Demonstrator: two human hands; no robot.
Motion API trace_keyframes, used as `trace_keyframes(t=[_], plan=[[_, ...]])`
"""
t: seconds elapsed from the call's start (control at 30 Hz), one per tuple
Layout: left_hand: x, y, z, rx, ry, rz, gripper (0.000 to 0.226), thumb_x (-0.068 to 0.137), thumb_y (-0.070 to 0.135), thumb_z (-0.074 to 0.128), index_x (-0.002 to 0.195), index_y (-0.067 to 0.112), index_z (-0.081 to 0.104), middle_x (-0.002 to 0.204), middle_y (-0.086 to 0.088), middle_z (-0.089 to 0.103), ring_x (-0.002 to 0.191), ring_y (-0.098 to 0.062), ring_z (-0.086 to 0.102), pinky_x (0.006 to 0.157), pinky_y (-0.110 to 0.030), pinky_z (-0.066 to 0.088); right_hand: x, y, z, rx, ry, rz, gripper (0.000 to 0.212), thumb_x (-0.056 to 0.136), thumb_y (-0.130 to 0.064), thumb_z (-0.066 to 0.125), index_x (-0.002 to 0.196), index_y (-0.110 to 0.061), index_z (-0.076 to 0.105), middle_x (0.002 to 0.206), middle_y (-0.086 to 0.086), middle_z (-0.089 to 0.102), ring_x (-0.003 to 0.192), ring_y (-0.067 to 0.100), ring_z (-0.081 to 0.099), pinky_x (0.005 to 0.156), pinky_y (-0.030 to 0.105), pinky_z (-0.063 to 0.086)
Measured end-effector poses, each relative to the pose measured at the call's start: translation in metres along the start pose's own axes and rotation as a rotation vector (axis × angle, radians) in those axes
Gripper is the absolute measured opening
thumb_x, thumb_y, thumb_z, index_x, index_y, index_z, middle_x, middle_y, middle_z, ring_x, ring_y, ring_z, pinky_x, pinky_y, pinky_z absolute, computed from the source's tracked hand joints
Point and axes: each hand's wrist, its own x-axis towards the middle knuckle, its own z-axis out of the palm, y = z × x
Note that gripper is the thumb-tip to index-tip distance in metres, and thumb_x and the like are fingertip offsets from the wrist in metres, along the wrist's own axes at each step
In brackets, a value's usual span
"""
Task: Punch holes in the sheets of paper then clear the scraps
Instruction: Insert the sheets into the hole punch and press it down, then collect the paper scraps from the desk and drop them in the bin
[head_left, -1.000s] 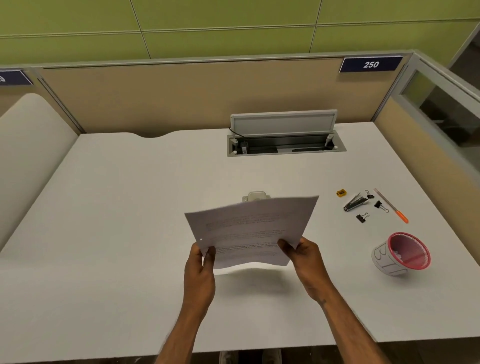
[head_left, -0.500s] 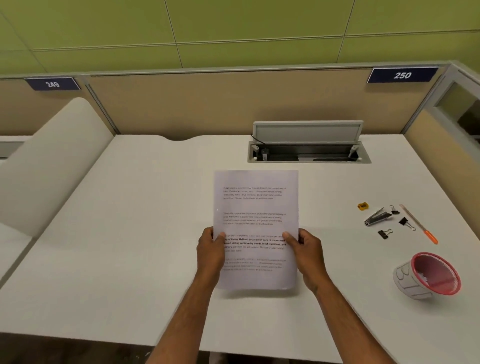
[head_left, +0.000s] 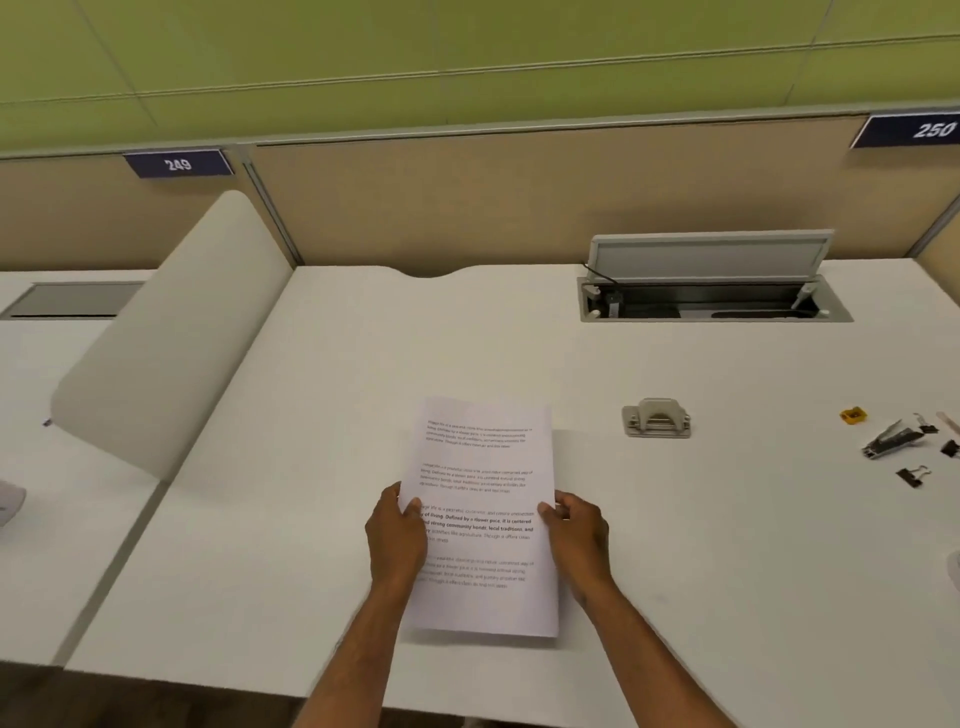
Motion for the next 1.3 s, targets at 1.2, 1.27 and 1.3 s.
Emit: trace_keyframes(t=[1.2,1.27,1.3], plan=[[0.084,-0.075,-0.084,0.286,0.095,-0.038,0.064,0.095,0.036,0.057,0.149,0.015,0.031,0.15,-0.017,0.037,0.135,-0.041,0.036,0.105,-0.062,0.03,-0.02,-0.018,0.131,-0.292,0.085,-0.015,0.024,0.099,-0.028,0.052,0.115,-0.016,0.065,0.117,0.003,0.06,0.106,0.018,0.059,0.083,0.022,0.047],[0.07,-0.07,-0.068,0.259,0.072,0.103,0.059,0.096,0.033,0.057,0.147,0.015,0.035,0.148,-0.016,0.04,0.134,-0.038,0.037,0.106,-0.059,0.031,-0.033,-0.005,0.111,-0.342,0.089,-0.069,0.039,0.099,-0.032,0.051,0.134,-0.015,0.054,0.134,0.0,0.055,0.122,0.015,0.053,0.099,0.026,0.046],[0.061,-0.066,-0.056,0.247,0.039,0.172,0.056,0.096,0.032,0.055,0.147,0.016,0.037,0.148,-0.014,0.041,0.135,-0.036,0.036,0.106,-0.057,0.031,-0.039,0.004,0.101,-0.386,0.084,-0.105,0.043,0.099,-0.035,0.049,0.139,-0.017,0.05,0.14,-0.002,0.051,0.129,0.013,0.048,0.106,0.026,0.041]])
